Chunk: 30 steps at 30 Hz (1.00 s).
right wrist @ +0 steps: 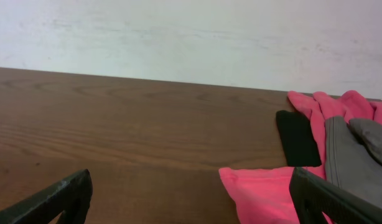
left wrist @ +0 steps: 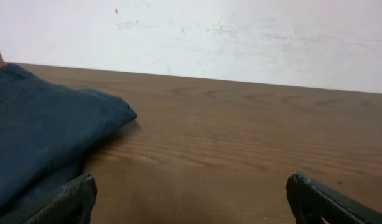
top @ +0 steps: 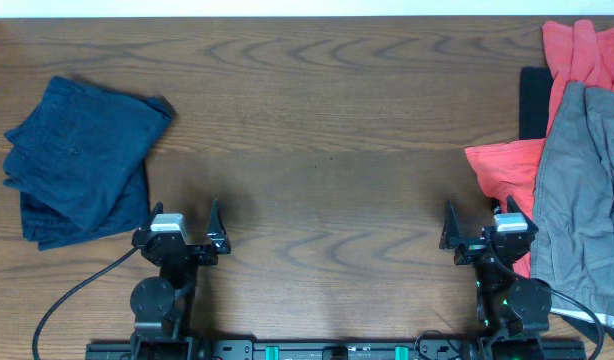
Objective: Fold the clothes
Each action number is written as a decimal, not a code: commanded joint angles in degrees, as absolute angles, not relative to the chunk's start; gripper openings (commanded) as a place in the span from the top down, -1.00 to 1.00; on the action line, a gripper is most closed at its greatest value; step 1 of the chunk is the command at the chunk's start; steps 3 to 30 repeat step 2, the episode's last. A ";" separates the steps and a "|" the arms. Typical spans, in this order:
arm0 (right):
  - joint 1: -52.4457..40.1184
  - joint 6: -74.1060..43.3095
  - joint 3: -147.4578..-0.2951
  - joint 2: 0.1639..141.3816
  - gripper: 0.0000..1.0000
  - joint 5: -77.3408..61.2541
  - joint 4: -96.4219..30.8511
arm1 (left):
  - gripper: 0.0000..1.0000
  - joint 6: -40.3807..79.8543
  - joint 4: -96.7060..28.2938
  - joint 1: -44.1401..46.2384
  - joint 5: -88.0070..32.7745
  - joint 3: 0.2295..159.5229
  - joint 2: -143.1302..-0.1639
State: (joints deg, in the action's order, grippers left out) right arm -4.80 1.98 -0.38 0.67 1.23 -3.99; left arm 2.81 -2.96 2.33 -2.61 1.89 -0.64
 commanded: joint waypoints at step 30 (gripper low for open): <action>-4.89 2.63 -0.32 0.27 -0.98 1.06 -4.16 | -0.96 3.09 -3.79 2.04 -2.55 0.23 -0.23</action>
